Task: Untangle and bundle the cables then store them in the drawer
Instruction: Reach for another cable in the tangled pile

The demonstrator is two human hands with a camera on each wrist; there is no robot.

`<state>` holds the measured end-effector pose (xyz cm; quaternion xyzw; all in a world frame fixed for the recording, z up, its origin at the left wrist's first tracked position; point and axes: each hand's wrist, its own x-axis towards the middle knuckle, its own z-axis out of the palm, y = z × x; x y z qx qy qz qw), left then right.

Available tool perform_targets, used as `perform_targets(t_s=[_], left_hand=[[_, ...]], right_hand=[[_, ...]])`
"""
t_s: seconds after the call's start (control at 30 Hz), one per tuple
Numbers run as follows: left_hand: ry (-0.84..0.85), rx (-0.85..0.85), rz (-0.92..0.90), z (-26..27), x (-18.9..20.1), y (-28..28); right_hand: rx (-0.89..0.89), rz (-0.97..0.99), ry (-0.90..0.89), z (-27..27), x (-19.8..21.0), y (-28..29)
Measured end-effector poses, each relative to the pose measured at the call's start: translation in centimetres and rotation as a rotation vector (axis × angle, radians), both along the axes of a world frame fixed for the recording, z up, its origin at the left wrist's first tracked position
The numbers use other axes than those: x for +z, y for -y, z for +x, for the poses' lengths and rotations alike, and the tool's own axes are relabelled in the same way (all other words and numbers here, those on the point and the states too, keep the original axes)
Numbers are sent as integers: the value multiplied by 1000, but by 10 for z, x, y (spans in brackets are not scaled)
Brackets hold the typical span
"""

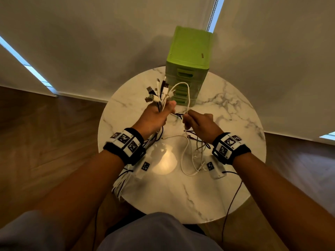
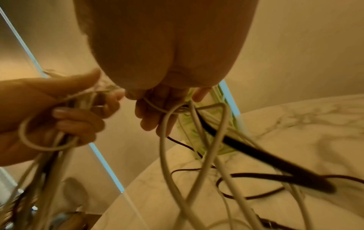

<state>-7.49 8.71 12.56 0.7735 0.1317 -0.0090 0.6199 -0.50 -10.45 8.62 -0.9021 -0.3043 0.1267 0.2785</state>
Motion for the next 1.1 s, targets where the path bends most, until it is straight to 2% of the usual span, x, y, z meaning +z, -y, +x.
perform_targets(t_s=[0.1,0.23,0.33,0.4,0.5,0.67,0.83,0.93,1.03,1.1], left_hand=[[5,-11,-12,3,-8,9],[36,-55,22,3,-15,10],[10,-4,80,5,-18,7],[-14,41,114,6,-19,2],[16,81,89,5,-15,-14],[66,229,-27,6,-15,-44],[117,309,8,5,-7,-62],[80,243,16,4,-9,-49],[57,158,49,3,-6,-24],[28,80,92,1,-2,-9]], right_hand=[[102,29,38,-5,9,-12],[164,33,-64,-12,21,-18],[185,60,-135,-11,14,-18],[184,-32,-162,-3,-1,-13],[157,-294,-179,10,-26,8],[160,-380,-89,23,-41,32],[171,-583,-25,36,-46,54],[112,-443,-17,30,-38,47],[136,-324,45,20,-25,24],[146,-296,-26,13,-19,12]])
